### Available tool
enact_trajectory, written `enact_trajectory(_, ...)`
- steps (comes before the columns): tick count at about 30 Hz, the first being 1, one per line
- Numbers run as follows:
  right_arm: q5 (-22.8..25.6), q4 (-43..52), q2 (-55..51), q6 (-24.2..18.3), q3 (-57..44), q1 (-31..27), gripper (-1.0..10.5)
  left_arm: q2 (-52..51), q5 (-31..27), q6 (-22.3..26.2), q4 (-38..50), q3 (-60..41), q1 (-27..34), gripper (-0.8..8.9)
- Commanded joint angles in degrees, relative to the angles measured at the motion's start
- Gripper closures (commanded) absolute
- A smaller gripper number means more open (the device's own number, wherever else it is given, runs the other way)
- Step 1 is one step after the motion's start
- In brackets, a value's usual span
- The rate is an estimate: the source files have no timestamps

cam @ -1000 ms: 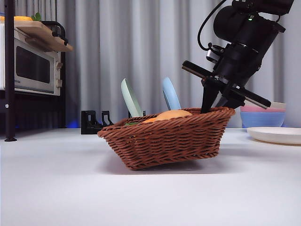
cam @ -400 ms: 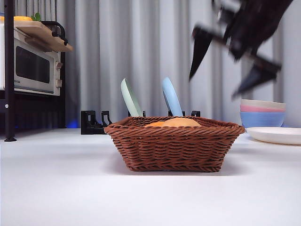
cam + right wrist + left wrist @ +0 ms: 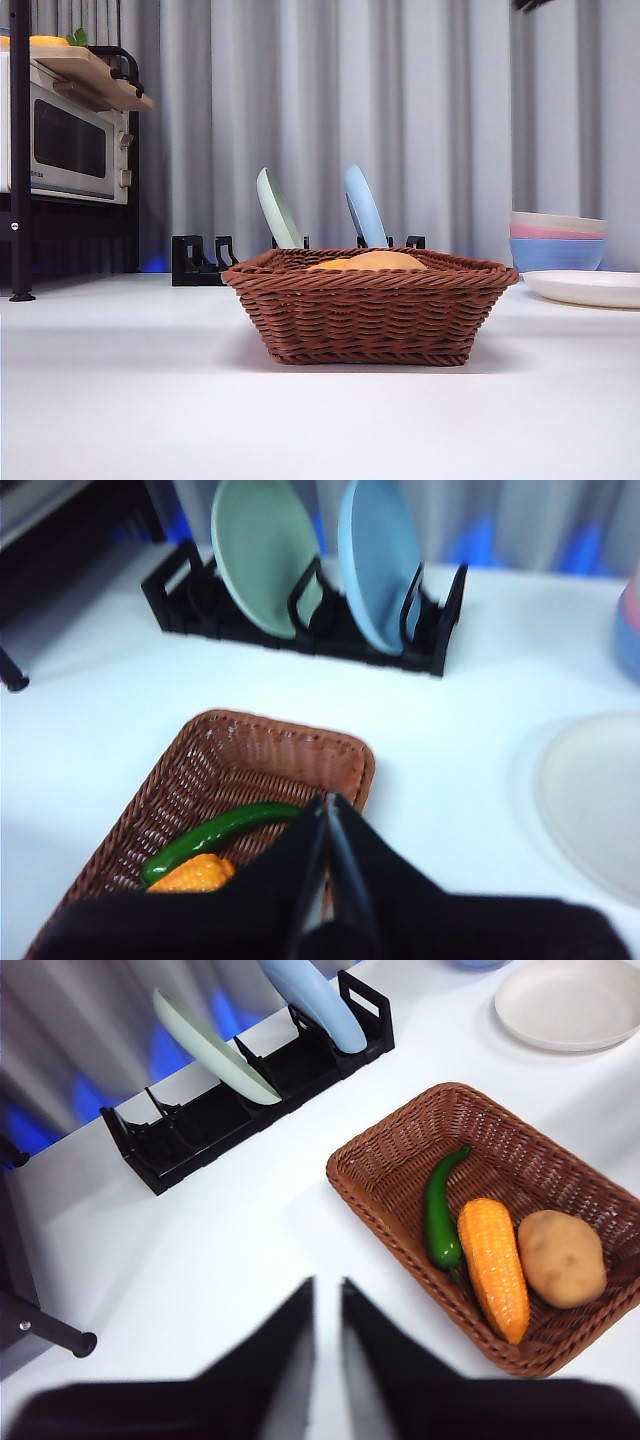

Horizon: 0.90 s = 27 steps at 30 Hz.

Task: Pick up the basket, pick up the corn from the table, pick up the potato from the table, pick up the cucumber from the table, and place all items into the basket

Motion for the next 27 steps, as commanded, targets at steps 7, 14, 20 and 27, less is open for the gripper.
enact_trajectory(7, 1.6, 12.5, -18.0, -1.2, -23.2, 0.5, 9.6, -18.3, -0.6, 0.2, 14.8, -30.3, 0.1, 8.21)
enact_trajectory(14, 1.7, 7.8, -21.7, 5.5, -25.7, 0.3, 9.5, -21.9, -0.6, -3.9, 10.4, -35.1, 0.1, 8.16)
enact_trajectory(20, 1.6, 7.8, -21.5, 5.5, -25.7, 0.3, 9.5, -20.9, -0.6, -3.9, 9.0, -35.1, 0.1, 8.16)
enact_trajectory(27, 1.6, 7.8, -21.5, 5.5, -25.7, 0.3, 9.5, -20.9, -0.5, -3.7, 8.0, -35.2, 0.0, 8.16)
